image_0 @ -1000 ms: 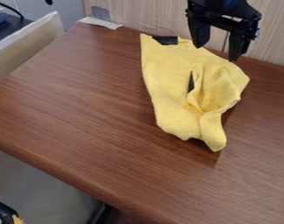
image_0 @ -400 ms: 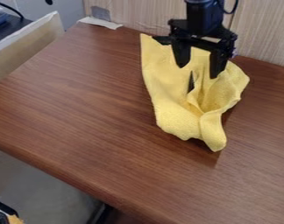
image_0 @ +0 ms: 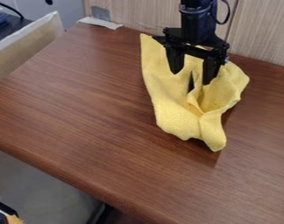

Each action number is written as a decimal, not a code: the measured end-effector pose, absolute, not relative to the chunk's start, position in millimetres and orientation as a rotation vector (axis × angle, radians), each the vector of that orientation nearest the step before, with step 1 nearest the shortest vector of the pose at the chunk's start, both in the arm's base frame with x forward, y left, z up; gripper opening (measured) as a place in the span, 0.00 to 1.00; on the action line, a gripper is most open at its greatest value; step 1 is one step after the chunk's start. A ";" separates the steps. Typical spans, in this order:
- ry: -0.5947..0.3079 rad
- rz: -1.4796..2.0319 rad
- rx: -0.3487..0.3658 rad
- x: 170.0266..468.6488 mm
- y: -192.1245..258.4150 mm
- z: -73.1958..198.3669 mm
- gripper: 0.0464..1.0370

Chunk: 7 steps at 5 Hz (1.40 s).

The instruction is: Unfold the cloth from right to left

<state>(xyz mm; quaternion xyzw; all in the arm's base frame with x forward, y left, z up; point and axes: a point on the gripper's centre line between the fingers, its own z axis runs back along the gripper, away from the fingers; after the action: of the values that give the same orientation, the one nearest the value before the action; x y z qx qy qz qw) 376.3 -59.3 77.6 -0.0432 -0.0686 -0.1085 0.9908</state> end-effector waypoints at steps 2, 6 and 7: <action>-0.108 -0.215 -0.065 375.9 -63.2 60.9 0.76; -0.100 -0.211 -0.045 375.0 -62.7 61.3 0.02; -0.117 -0.211 -0.037 372.8 -60.9 70.1 0.02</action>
<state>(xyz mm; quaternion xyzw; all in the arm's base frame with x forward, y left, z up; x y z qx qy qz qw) 372.8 -60.9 70.1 -0.0184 -0.0584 -0.1054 0.9925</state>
